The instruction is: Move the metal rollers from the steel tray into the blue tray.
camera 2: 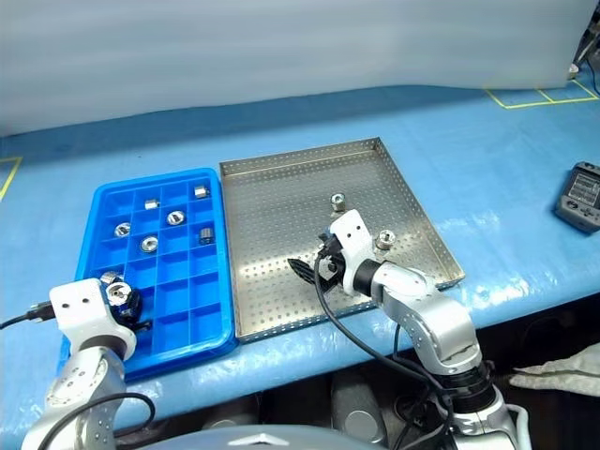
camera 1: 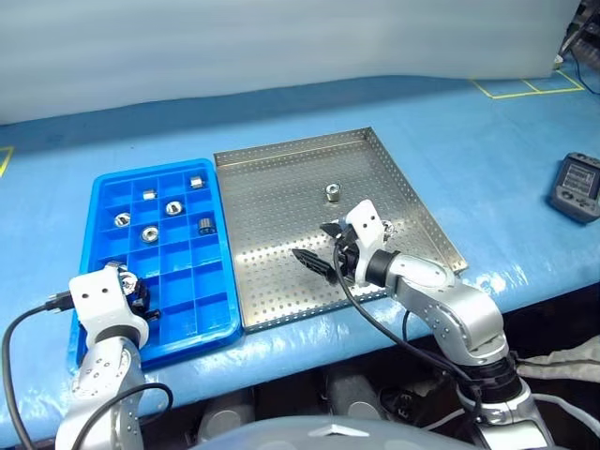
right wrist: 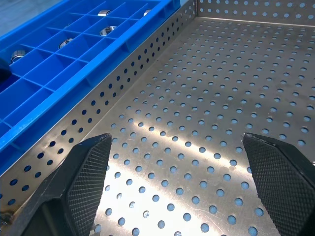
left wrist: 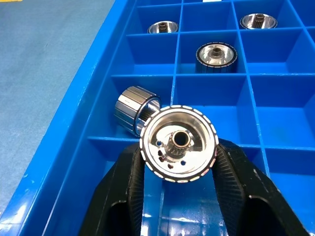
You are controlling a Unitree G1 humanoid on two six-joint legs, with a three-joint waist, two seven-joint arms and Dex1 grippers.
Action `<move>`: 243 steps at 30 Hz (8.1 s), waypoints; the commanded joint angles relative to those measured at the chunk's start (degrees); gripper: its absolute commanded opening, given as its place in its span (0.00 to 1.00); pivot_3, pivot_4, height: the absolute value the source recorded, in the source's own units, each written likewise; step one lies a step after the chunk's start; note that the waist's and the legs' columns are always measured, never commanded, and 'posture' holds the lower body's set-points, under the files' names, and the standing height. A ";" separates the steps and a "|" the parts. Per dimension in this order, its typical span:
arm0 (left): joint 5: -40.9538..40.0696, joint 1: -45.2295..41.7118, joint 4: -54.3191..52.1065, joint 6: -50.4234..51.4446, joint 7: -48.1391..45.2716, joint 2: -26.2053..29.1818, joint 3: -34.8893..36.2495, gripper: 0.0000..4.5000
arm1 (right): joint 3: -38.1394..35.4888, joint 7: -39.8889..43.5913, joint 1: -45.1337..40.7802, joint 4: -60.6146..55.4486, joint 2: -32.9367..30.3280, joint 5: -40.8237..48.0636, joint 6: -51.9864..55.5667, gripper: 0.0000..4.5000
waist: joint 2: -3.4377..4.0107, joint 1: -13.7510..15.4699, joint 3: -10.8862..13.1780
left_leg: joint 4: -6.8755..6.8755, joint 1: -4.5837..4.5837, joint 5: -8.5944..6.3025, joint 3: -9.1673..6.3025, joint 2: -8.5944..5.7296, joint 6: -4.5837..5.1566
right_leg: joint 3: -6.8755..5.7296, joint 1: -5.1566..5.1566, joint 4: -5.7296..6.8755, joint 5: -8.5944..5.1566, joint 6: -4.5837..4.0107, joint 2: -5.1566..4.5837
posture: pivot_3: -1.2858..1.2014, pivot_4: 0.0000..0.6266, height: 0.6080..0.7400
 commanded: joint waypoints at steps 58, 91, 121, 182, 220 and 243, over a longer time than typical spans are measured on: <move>-10.41 -9.02 -3.74 -4.31 -14.69 14.37 -2.95 0.01 | -2.84 -2.26 2.21 -3.30 -0.35 -0.74 -0.95 1.00 | 0.13 -0.50 0.09 | 0.59 -0.16 -0.11 -0.34 -0.09 0.14 | -0.26 0.03 -0.03 0.01 0.04 -0.10 | 0.48 0.24 1.00; -9.30 -18.95 12.02 -8.36 -28.35 24.61 -32.01 0.74 | -3.47 -15.64 -1.58 6.28 8.71 -11.62 -2.46 1.00 | 0.22 -8.88 0.16 | 0.43 -0.26 -0.15 -0.16 -0.06 0.21 | 0.01 -0.18 -0.02 0.01 0.10 -0.01 | 0.44 0.24 1.00; -8.59 -17.76 12.13 -8.59 -28.13 26.23 -31.29 0.99 | -3.17 -13.13 -2.04 7.65 9.71 -12.57 -3.10 1.00 | 0.23 -7.15 0.16 | 0.39 -0.34 -0.15 -0.11 -0.05 0.21 | 0.05 -0.34 0.02 0.02 0.11 -0.01 | 0.45 0.24 1.00; -9.70 -11.88 1.63 -9.17 -17.84 18.87 -18.58 1.00 | 1.22 -11.17 -18.33 42.52 21.70 -19.41 -18.42 0.85 | 0.26 0.13 0.14 | 0.29 -0.43 -0.12 -0.13 -0.09 0.17 | -0.05 -0.51 0.06 0.37 0.00 -0.09 | 0.53 0.24 1.00; -4.56 17.43 -8.53 -32.11 -5.79 0.24 -4.28 1.00 | 16.08 1.57 -27.77 37.72 31.74 -19.45 -18.59 0.38 | 0.22 7.41 0.12 | -0.23 -0.42 0.07 -0.50 -0.03 -0.16 | -0.67 -0.63 0.04 -0.19 -0.47 -0.18 | 0.67 0.24 1.00; -4.39 14.71 -6.86 -31.47 -6.81 1.43 -7.94 1.00 | 16.54 2.99 -32.38 56.63 36.35 -18.01 -27.08 0.97 | 0.36 8.52 0.02 | -0.23 0.06 0.12 -0.82 0.02 -0.23 | -0.92 -0.04 0.11 -0.28 -0.56 -0.11 | 0.66 0.24 1.00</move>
